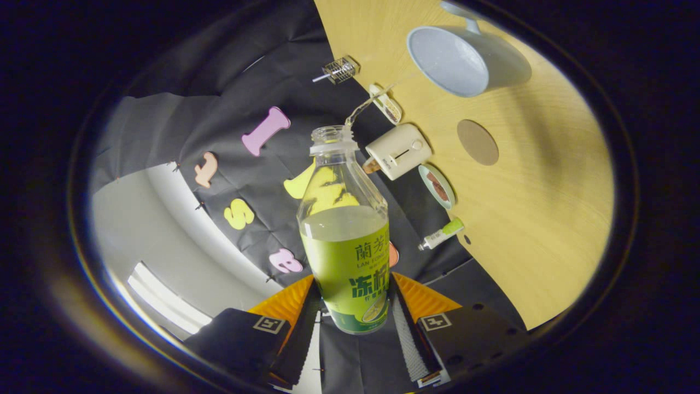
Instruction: Take the bottle from table, then pour the juice into the cup, finally place the bottle on the coaster
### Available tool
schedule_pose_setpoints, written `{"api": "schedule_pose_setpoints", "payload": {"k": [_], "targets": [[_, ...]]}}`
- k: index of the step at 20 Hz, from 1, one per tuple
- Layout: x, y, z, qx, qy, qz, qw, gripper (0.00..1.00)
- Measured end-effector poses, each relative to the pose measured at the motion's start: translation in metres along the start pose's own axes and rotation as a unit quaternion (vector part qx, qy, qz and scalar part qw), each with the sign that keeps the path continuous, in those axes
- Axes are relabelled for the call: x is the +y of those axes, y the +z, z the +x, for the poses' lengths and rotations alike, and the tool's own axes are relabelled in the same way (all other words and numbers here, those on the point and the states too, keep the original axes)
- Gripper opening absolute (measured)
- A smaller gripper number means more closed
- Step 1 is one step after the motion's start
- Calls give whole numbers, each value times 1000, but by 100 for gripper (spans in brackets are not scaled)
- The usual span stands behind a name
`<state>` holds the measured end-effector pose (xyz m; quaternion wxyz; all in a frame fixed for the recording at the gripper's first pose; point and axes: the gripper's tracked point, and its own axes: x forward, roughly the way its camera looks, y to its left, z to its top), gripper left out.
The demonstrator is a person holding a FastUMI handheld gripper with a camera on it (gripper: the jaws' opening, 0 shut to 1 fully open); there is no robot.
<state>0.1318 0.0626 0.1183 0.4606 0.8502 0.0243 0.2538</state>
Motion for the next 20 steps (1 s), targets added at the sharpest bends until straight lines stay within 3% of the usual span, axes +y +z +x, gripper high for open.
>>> {"api": "schedule_pose_setpoints", "payload": {"k": [20], "targets": [[6,4,-2,-13,8,35,999,74]]}}
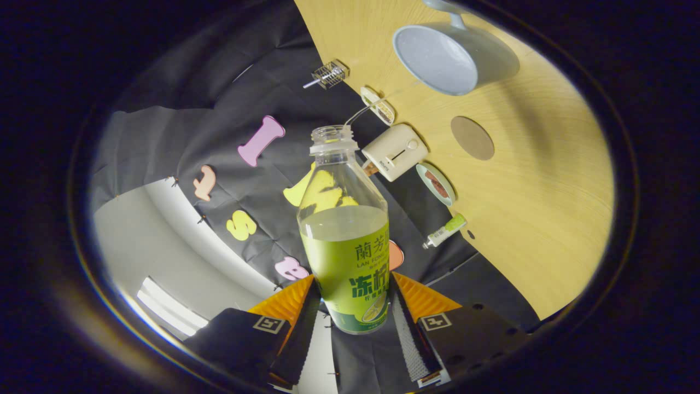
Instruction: Take the bottle from table, then pour the juice into the cup, finally place the bottle on the coaster
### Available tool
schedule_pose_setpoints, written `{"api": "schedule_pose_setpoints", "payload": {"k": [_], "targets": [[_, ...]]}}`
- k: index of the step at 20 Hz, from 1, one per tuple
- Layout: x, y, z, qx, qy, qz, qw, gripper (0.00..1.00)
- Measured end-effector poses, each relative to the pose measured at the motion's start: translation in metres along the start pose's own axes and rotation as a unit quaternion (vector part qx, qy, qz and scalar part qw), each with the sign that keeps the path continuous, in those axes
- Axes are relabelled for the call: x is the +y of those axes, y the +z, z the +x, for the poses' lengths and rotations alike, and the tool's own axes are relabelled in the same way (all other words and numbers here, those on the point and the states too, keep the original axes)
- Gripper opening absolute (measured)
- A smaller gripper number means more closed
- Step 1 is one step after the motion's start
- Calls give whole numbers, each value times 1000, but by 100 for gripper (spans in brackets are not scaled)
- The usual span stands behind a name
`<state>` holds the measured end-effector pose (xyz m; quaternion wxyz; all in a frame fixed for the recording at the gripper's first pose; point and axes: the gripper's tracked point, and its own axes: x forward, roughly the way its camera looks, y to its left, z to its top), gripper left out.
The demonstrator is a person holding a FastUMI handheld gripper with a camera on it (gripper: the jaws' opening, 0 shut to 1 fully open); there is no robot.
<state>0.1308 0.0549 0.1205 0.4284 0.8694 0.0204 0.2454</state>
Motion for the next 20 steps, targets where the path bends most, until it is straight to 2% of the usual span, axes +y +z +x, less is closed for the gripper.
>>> {"api": "schedule_pose_setpoints", "payload": {"k": [10,20], "targets": [[6,0,-4,-2,8,5,1000,74],[1,-2,-5,-3,0,-18,1000,74]]}}
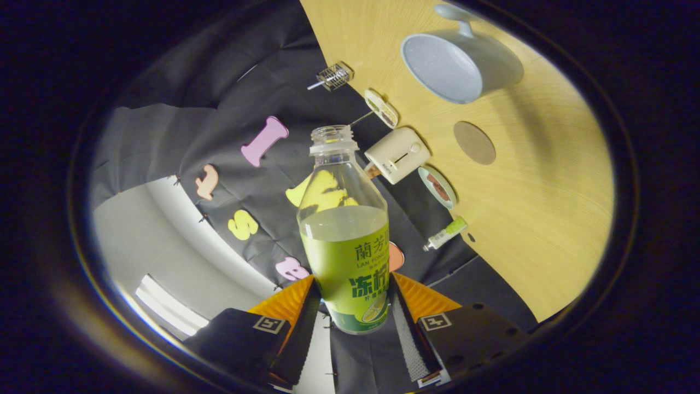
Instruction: Take the bottle from table, then pour the juice into the cup, finally place the bottle on the coaster
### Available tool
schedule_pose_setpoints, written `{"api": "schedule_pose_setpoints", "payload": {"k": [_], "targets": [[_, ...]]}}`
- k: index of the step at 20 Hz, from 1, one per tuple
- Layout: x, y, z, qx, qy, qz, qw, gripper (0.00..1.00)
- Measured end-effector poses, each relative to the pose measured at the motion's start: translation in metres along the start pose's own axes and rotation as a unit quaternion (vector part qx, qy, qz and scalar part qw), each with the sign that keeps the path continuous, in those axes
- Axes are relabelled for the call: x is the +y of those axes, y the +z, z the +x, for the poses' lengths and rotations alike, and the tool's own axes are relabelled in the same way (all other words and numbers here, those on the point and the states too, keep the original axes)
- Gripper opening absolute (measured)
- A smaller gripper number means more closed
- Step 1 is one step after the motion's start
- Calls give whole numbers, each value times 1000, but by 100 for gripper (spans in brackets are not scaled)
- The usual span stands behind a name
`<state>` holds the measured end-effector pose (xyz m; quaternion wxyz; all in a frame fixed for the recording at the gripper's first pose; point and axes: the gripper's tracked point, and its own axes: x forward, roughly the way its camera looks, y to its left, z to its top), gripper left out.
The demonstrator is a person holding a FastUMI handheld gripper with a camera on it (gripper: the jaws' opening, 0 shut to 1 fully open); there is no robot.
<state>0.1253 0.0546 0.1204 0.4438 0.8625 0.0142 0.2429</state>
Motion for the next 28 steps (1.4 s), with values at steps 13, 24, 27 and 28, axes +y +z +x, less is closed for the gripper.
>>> {"api": "schedule_pose_setpoints", "payload": {"k": [13,24,27,28], "targets": [[-15,-16,-5,-1,-46,-141,989,74],[1,14,-19,-9,-134,-485,864,75],[-3,24,-19,3,-166,-569,805,75],[-3,27,-17,3,-175,-593,786,75]]}}
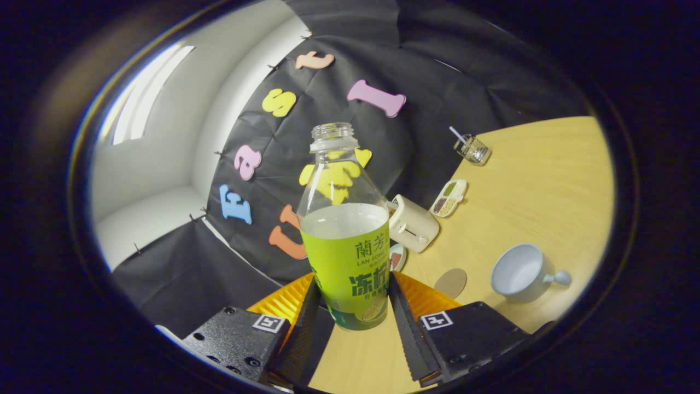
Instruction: Take the bottle from table, then pour the juice into the cup, finally place the bottle on the coaster
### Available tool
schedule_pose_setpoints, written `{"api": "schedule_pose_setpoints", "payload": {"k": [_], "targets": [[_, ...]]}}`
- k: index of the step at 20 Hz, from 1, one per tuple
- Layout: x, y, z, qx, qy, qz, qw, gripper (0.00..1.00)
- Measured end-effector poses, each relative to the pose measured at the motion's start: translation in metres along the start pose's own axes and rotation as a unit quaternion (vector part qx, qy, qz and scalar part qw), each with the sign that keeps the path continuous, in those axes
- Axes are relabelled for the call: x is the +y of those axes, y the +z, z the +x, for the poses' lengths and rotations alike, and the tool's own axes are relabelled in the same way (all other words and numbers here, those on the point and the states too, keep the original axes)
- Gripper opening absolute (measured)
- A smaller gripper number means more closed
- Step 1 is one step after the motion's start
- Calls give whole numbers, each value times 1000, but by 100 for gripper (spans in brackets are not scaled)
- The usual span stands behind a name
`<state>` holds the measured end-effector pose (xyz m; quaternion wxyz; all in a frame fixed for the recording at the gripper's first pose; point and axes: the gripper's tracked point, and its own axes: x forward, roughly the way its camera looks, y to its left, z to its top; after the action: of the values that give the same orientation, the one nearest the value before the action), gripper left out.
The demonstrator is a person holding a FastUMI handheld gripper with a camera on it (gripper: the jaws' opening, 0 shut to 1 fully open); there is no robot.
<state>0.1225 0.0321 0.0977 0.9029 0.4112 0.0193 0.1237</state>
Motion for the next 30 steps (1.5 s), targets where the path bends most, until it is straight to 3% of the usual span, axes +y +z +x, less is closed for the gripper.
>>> {"api": "schedule_pose_setpoints", "payload": {"k": [3,6,10,20,23,30], "targets": [[0,-2,11,14,-29,-115,993,75],[-6,10,34,-13,-66,-234,970,76],[-19,-1,76,-3,-101,-296,950,76],[-80,-57,158,63,-171,-321,929,77],[-103,-70,170,85,-193,-336,918,77],[-121,-68,179,73,-212,-346,911,77]]}}
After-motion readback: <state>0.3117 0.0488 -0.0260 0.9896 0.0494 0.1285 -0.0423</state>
